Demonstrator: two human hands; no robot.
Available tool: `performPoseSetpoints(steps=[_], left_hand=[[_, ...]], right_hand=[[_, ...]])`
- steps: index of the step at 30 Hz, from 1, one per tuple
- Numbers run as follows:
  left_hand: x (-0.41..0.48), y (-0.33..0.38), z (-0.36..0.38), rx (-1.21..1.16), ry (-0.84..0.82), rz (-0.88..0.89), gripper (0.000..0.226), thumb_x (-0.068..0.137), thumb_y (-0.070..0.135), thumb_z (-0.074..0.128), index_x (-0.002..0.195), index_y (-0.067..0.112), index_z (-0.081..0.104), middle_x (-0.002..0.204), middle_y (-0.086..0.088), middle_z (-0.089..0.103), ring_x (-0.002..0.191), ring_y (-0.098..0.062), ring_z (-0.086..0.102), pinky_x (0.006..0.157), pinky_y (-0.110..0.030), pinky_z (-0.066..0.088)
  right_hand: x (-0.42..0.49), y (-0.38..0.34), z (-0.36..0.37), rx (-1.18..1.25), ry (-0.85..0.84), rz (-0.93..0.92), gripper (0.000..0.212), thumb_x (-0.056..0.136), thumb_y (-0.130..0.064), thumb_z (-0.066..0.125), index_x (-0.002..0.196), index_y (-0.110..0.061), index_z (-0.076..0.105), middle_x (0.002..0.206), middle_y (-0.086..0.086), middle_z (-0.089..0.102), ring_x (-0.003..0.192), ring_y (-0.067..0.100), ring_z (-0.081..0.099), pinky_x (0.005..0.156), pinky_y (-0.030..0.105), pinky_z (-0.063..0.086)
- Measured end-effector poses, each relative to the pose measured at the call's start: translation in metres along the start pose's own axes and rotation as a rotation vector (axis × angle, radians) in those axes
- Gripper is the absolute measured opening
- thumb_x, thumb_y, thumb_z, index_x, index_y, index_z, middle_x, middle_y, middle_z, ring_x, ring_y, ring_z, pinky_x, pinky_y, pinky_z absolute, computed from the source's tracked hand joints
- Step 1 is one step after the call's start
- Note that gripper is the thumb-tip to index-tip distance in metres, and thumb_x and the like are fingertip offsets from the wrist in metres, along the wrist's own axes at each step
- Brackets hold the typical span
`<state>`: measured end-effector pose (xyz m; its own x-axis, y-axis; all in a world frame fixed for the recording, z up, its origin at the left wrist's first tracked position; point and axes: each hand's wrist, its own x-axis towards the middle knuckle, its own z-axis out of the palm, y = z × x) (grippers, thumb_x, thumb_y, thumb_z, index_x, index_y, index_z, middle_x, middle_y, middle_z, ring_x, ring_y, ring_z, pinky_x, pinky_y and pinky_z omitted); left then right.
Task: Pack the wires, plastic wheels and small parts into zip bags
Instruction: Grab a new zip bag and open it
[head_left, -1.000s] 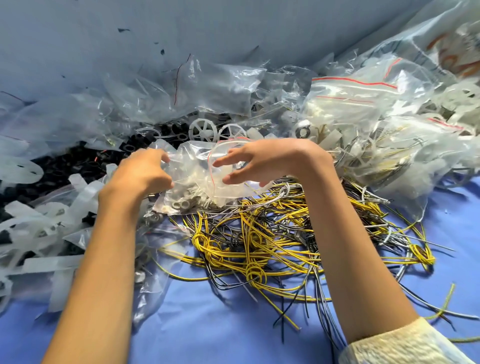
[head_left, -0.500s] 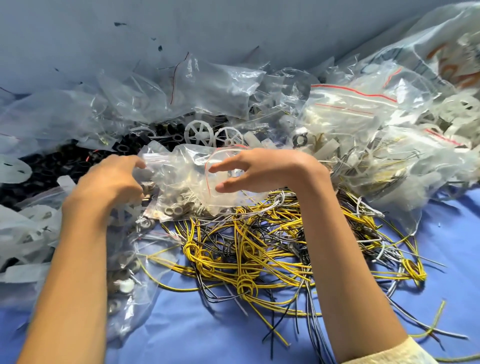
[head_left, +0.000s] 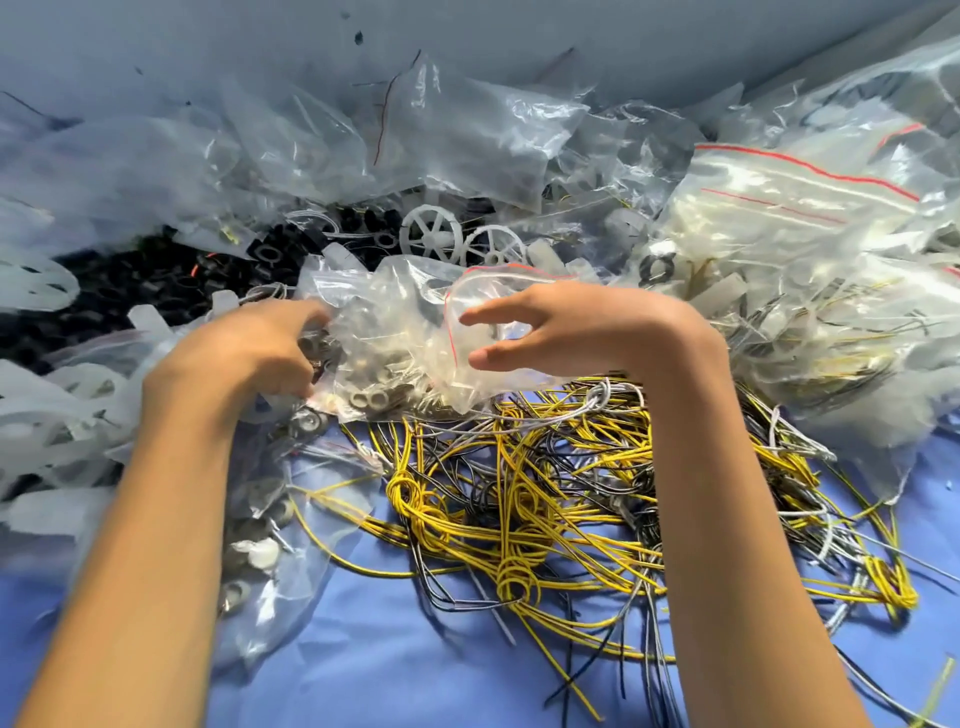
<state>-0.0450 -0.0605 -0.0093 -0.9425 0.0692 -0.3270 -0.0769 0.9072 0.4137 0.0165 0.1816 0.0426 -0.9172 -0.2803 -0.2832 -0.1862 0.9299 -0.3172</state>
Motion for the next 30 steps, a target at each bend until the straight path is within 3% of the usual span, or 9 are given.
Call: performPoseSetpoints(steps=[4,9,13,18,21,24,26,28,30], left_hand=[[-0.002,0.0,0.001,0.055,0.004,0.002,0.08,0.075,-0.007,0.067,0.138,0.032,0.037,0.11,-0.003,0.05,0.082,-0.026,0.058,0.057,-0.037,0.056],[0.002,-0.004,0.003,0.078,0.004,0.01,0.084,0.073,-0.01,0.065,0.138,0.033,0.035,0.123,-0.007,0.051,0.089,-0.029,0.058,0.062,-0.047,0.059],[0.003,-0.003,0.005,0.169,0.038,0.024,0.086,0.073,-0.007,0.065,0.141,0.034,0.031,0.127,-0.007,0.051,0.084,-0.026,0.057,0.053,-0.034,0.053],[0.006,-0.007,0.007,0.094,0.04,0.016,0.089,0.072,-0.013,0.064,0.141,0.035,0.033,0.123,-0.005,0.053,0.076,-0.027,0.061,0.05,-0.041,0.057],[0.011,-0.015,0.009,0.048,0.046,0.01,0.088,0.071,-0.01,0.071,0.139,0.035,0.037,0.126,-0.001,0.054,0.072,-0.019,0.059,0.036,-0.025,0.046],[0.014,-0.02,0.008,0.048,0.066,0.014,0.088,0.068,-0.003,0.078,0.137,0.037,0.04,0.124,0.003,0.054,0.074,-0.014,0.058,0.038,-0.024,0.045],[0.016,-0.023,0.006,0.133,0.107,0.037,0.086,0.064,0.004,0.08,0.133,0.038,0.043,0.115,0.001,0.058,0.075,-0.018,0.056,0.05,-0.024,0.044],[0.017,-0.024,0.006,0.176,0.125,0.038,0.084,0.062,0.007,0.078,0.131,0.039,0.044,0.108,0.0,0.058,0.076,-0.02,0.055,0.055,-0.024,0.042],[0.019,-0.026,0.007,0.19,0.12,0.038,0.085,0.062,0.008,0.079,0.133,0.039,0.042,0.119,-0.002,0.06,0.082,-0.021,0.055,0.061,-0.027,0.043]], right_hand=[[0.007,-0.002,-0.003,0.038,-0.005,-0.029,0.052,0.09,-0.055,0.051,0.14,-0.044,0.04,0.147,-0.011,0.041,0.128,0.01,0.044,0.086,0.018,0.028],[0.009,0.006,0.0,0.131,-0.027,-0.037,0.052,0.09,-0.053,0.053,0.14,-0.042,0.041,0.151,-0.014,0.035,0.129,0.01,0.045,0.104,0.023,0.034],[0.009,0.016,0.002,0.217,-0.03,-0.057,0.05,0.091,-0.05,0.053,0.139,-0.041,0.043,0.152,-0.017,0.032,0.129,0.009,0.045,0.106,0.028,0.037],[0.01,0.019,0.003,0.335,-0.023,-0.043,0.047,0.089,-0.05,0.056,0.135,-0.044,0.047,0.145,-0.014,0.043,0.099,0.007,0.062,0.083,0.021,0.053],[0.012,0.022,0.005,0.382,-0.021,-0.049,0.048,0.089,-0.05,0.057,0.135,-0.044,0.046,0.141,-0.013,0.047,0.089,0.003,0.062,0.073,0.011,0.052],[0.016,0.026,0.007,0.437,-0.029,-0.052,0.049,0.089,-0.048,0.057,0.136,-0.042,0.046,0.14,-0.01,0.049,0.105,0.011,0.061,0.084,0.026,0.055],[0.017,0.03,0.009,0.467,-0.032,-0.062,0.049,0.089,-0.047,0.058,0.137,-0.04,0.047,0.142,-0.012,0.046,0.115,0.012,0.056,0.09,0.032,0.054],[0.018,0.033,0.01,0.471,-0.027,-0.085,0.05,0.09,-0.046,0.057,0.138,-0.037,0.046,0.147,-0.017,0.04,0.126,0.009,0.047,0.1,0.032,0.048],[0.018,0.034,0.01,0.454,-0.018,-0.11,0.05,0.091,-0.045,0.056,0.139,-0.036,0.045,0.15,-0.02,0.034,0.132,0.005,0.04,0.106,0.029,0.039]])
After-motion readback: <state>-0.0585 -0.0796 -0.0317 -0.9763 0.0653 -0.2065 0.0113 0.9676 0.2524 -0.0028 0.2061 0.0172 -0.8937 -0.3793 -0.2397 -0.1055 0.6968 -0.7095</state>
